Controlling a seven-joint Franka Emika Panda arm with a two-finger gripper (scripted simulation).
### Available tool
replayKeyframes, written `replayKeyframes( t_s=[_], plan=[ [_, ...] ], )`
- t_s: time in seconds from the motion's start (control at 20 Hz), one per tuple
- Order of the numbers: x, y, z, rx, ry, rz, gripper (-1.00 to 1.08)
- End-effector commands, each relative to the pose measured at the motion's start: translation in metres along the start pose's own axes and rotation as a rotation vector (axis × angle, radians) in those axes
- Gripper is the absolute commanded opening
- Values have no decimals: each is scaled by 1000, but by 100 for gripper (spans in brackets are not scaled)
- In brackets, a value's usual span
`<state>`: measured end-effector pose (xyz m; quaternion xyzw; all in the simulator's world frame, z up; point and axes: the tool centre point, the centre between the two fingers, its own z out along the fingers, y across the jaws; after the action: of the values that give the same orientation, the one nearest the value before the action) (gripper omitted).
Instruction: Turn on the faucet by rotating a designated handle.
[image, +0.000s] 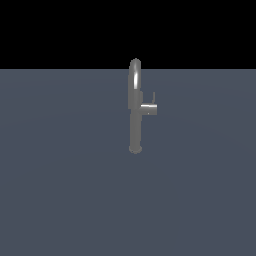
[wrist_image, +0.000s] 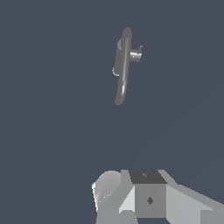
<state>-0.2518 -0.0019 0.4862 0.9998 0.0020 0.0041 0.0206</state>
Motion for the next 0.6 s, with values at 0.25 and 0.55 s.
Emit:
replayKeyframes(
  t_s=[0.25, 0.55],
  plan=[
    [3, 0, 0, 9, -9, 9, -100],
    [16, -1, 1, 44, -42, 45, -100]
  ],
)
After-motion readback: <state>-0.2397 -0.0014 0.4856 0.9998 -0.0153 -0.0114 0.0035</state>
